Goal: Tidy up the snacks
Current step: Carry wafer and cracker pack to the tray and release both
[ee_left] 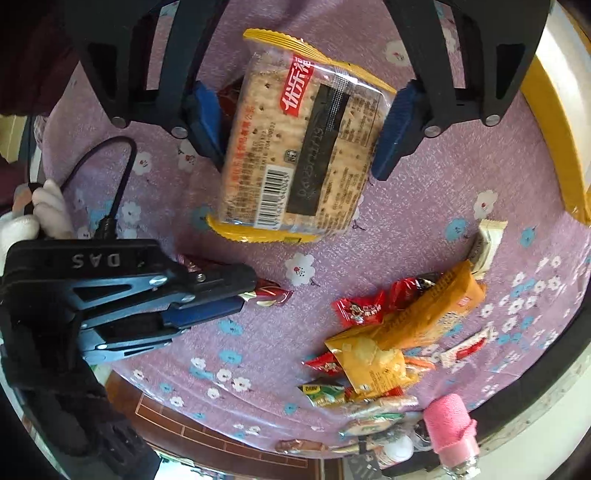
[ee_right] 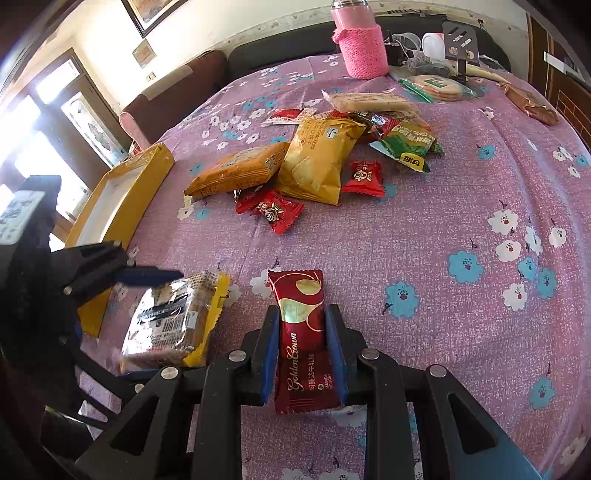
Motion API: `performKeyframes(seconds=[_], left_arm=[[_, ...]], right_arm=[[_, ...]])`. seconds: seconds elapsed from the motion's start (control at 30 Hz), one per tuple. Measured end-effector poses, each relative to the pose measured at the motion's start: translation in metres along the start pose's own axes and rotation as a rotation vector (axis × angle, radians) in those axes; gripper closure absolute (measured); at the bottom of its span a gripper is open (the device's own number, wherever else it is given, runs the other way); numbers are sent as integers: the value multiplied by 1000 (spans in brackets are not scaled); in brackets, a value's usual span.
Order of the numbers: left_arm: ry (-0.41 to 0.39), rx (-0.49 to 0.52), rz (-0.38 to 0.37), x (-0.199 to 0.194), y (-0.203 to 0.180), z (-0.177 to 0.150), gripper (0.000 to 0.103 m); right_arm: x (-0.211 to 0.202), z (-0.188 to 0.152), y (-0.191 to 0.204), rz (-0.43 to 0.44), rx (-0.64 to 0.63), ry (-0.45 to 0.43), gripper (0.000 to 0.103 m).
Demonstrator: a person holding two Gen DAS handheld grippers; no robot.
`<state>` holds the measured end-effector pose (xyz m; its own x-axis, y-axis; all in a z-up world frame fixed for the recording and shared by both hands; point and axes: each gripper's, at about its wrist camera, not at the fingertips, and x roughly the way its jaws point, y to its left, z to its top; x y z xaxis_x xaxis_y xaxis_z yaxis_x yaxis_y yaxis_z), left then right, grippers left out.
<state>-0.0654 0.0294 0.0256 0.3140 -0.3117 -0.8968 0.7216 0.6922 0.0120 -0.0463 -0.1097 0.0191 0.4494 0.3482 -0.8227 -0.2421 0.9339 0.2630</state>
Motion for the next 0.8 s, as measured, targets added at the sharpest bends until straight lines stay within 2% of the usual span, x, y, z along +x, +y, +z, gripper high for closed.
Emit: performKeyframes(seconds=[0.07, 0.43, 0.6, 0.7, 0.8], left_arm=[[-30, -44, -6, -7, 2, -4, 35], [-213, -236, -7, -77, 22, -41, 35], [-304, -346, -85, -106, 43, -63, 35], [-352, -402, -64, -125, 57, -76, 35], [-386, -461, 24, -149, 80, -92, 35]], right_arm=[[0, -1, 2, -2, 1, -6, 78], [-31, -8, 20, 21, -9, -73, 79], [-42, -7, 41, 50, -32, -87, 79], [-49, -5, 58, 75, -51, -99, 79], [-52, 3, 78, 107, -76, -104, 79]])
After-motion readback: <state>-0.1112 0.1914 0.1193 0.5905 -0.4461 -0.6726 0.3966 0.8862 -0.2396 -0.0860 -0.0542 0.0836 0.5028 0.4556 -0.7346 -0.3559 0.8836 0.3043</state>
